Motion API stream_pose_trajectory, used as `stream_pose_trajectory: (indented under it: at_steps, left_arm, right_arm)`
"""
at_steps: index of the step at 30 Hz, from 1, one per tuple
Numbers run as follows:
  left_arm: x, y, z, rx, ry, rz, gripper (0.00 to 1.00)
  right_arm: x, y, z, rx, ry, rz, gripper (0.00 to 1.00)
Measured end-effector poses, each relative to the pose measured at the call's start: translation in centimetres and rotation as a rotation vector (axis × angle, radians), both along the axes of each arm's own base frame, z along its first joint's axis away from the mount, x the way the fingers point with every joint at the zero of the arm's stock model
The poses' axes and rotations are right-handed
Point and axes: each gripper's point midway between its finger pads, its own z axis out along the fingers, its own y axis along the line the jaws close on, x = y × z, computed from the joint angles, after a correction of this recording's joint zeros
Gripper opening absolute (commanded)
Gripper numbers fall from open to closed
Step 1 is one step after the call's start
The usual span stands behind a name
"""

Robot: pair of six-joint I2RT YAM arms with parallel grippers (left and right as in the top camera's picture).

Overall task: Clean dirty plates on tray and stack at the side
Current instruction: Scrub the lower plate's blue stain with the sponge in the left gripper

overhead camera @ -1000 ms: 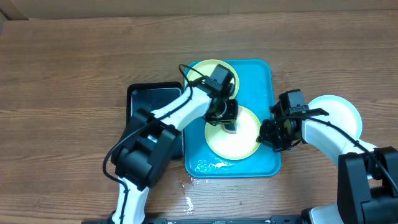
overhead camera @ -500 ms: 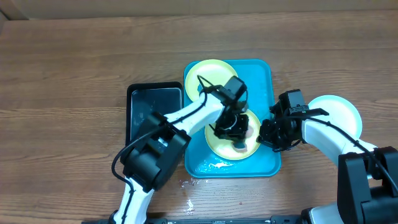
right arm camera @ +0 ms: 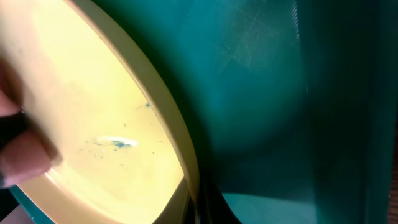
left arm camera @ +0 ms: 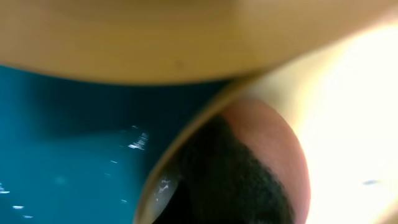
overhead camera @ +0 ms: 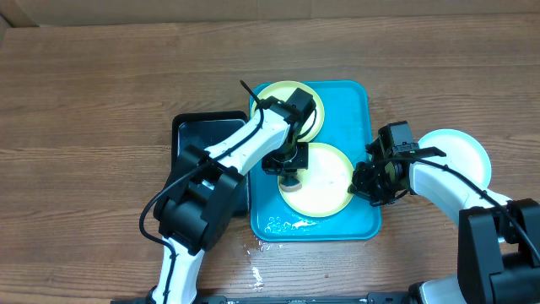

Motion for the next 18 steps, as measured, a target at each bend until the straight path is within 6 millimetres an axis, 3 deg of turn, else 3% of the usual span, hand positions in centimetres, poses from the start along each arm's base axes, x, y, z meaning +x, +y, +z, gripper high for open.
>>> stream_pose_trajectory:
  at_steps: [4, 10, 12, 18]
  left_arm:
    - [0.6, 0.7, 0.0, 0.044, -0.035, -0.003, 0.04]
    - [1.6, 0.0, 0.0, 0.043, -0.095, -0.018, 0.04]
    - [2.2, -0.7, 0.0, 0.008, -0.119, -0.017, 0.04]
    - [3.6, -5.3, 0.5, -0.254, -0.156, -0.029, 0.04]
  right_arm:
    - [0.0, 0.0, 0.0, 0.0, 0.0, 0.001, 0.04]
    - [0.0, 0.0, 0.0, 0.002, 0.002, 0.0, 0.04]
    - [-0.1, 0.0, 0.0, 0.001, 0.003, 0.0, 0.04]
    - [-0.1, 0.0, 0.0, 0.001, 0.007, -0.003, 0.04]
